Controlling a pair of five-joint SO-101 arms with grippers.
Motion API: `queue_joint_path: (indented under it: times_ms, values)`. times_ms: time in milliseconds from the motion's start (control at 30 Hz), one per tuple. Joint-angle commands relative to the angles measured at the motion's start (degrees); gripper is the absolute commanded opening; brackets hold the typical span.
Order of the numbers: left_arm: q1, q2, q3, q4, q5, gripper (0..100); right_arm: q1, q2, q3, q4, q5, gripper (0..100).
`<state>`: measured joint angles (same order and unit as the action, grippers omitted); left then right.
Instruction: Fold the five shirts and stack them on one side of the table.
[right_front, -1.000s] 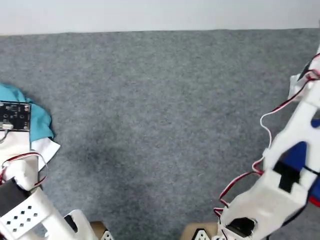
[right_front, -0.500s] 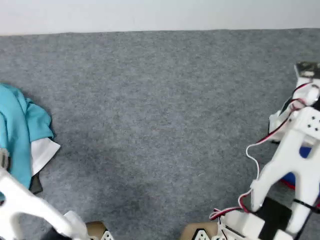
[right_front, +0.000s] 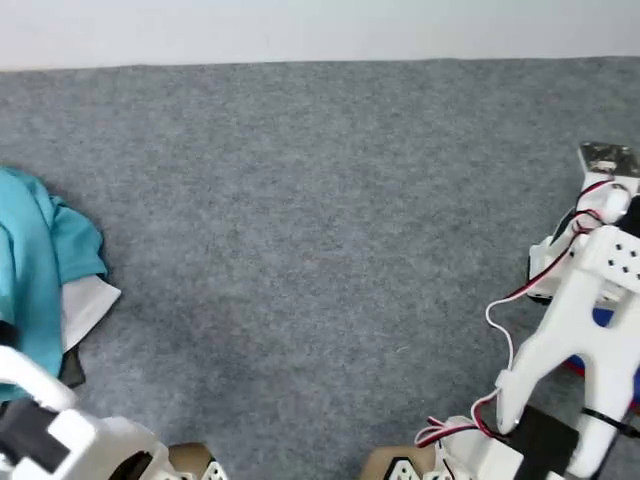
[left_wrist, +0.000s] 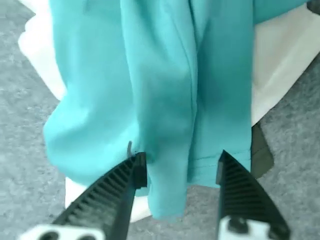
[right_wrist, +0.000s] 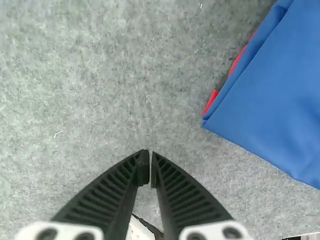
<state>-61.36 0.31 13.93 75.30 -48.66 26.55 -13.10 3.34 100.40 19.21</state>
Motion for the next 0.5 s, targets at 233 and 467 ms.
queue_joint_path:
  times_ms: [233,467]
  values:
    - [1.3,4.7,-1.8,-3.7,-0.3,12,0.2,-2.4,-0.3,2.4,-0.2,0.9]
    - [3.6,7.9,-1.9,-4.0,-0.3,0,0.2,-2.4,-0.3,2.4,-0.2,0.9]
